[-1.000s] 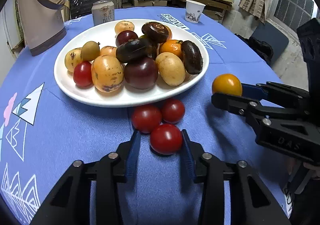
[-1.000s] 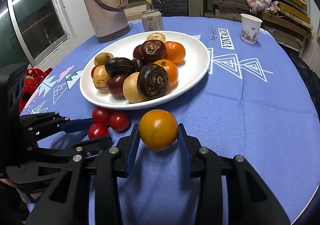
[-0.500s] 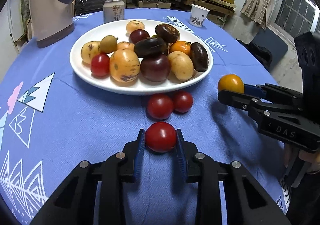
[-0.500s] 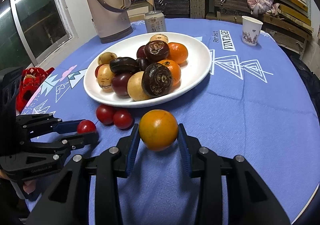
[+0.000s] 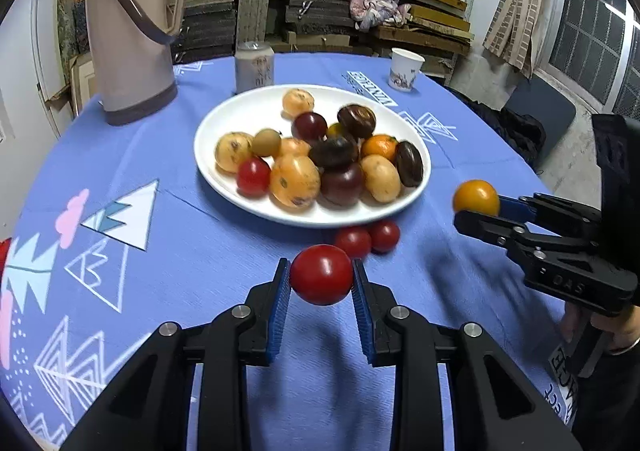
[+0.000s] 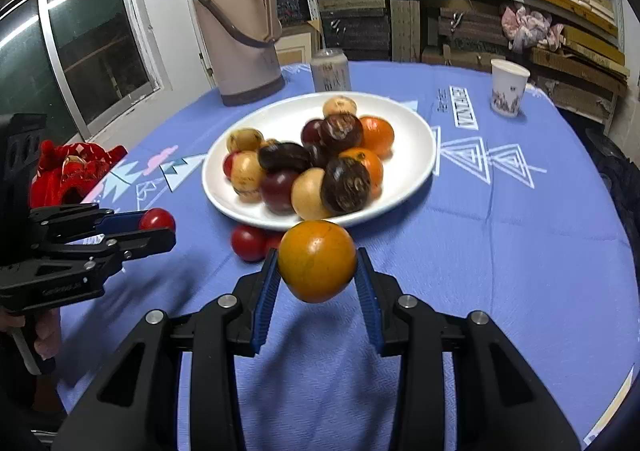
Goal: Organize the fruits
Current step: 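Place the tomato and orange on the plate and open both tools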
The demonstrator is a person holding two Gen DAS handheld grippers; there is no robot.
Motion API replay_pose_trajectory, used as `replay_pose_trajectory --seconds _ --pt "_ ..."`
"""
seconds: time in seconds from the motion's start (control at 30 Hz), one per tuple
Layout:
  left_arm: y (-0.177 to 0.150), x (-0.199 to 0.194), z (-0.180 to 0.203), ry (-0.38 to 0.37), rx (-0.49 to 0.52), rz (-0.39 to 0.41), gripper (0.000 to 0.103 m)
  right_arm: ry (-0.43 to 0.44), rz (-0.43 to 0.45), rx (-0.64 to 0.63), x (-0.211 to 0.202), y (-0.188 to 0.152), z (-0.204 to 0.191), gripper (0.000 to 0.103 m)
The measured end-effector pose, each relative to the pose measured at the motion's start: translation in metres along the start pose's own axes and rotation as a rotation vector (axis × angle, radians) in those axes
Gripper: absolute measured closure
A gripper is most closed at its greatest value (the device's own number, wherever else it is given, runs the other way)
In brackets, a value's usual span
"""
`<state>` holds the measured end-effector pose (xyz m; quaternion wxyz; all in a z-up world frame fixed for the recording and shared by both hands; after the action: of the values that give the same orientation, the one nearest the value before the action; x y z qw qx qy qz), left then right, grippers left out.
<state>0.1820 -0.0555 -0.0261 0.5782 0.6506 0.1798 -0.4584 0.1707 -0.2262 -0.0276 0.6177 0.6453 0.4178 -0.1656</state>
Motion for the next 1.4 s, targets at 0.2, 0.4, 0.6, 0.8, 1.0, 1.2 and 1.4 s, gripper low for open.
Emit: replay_pose_trajectory --seconds 0.2,0.4,0.6,0.8,1.0,1.2,1.4 --pt "0.023 -0.012 -0.008 0.001 0.007 0.037 0.073 0.002 0.034 -0.042 -0.02 0.022 -0.017 0.066" --pt "0.058 -0.015 -0.01 0.005 0.015 0.071 0.073 0.003 0.075 -0.069 -0.026 0.054 -0.031 0.066" --pt "0.09 -0.006 -0.017 0.015 0.003 0.088 0.073 0.027 0.079 -0.037 -0.008 0.086 -0.033 0.066" --pt "0.108 0.017 -0.028 0.022 -0.021 0.063 0.073 0.022 0.048 -0.039 0.018 0.106 -0.032 0.066" --pt "0.116 0.031 -0.033 0.039 -0.035 0.044 0.073 0.013 0.028 -0.014 0.039 0.115 -0.024 0.065" --pt "0.123 0.036 -0.048 0.115 -0.125 0.06 0.033 0.013 0.064 0.097 0.051 0.128 -0.001 0.058" --pt "0.116 0.028 -0.05 0.097 -0.122 0.073 0.032 0.011 0.075 0.103 0.036 0.113 0.008 0.05"
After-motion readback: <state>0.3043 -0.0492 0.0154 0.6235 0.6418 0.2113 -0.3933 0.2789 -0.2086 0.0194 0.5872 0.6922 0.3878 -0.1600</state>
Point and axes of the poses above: each gripper's, at about its wrist camera, not at the fingertips, and x roughly the way its jaws point, z to its right, y to its top, the point moved 3 cm from there along x, roughly the way its jaws point, and after that the axes turned 6 degrees about -z, right-handed, at the moved point
